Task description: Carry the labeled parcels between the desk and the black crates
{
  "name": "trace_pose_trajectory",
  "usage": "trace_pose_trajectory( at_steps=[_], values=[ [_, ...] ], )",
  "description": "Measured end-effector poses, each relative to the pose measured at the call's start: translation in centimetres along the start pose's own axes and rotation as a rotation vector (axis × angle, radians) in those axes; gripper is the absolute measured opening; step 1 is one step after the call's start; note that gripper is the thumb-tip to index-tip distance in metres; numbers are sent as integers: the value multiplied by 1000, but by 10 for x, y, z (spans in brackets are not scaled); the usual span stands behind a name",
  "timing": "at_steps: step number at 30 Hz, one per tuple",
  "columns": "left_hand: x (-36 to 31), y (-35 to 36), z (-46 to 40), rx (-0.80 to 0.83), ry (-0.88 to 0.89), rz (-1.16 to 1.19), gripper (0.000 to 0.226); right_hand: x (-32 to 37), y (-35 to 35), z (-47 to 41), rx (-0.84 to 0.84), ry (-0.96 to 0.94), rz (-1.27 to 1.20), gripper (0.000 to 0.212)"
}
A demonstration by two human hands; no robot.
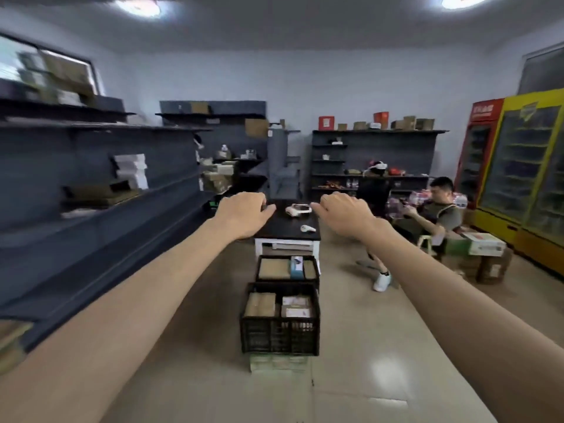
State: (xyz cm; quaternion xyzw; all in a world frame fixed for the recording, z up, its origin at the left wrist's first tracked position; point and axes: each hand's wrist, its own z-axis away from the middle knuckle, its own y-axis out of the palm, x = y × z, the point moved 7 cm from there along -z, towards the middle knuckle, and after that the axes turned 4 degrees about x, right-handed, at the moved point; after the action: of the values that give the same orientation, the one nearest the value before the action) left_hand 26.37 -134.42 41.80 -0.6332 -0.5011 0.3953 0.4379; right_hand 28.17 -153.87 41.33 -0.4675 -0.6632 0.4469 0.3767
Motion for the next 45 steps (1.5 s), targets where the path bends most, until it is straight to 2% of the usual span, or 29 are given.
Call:
trace_pose_trajectory(
  at_steps=[4, 8, 17, 30, 37, 45],
  values=[
    [147, -10, 53, -4, -212, -65, 42, 151, 41, -53, 8, -255, -90, 39],
    [254, -20, 120, 18, -415, -107, 41, 276, 73, -68, 46, -451, -141, 41],
    [420, -77, 282, -28, -858, -217, 46, 531, 88, -56, 77, -866, -267, 41],
    [537, -119, 439, -69, -1292, -303, 43, 764, 123, -10, 138, -1235, -361, 41],
    [630, -134, 435, -85, -1329, -332, 44, 862, 137, -45, 132, -1311, -379, 42],
    [721, -118, 449, -66, -1393, -357, 44, 952, 178, -83, 153, -1345, -373, 36]
  ],
)
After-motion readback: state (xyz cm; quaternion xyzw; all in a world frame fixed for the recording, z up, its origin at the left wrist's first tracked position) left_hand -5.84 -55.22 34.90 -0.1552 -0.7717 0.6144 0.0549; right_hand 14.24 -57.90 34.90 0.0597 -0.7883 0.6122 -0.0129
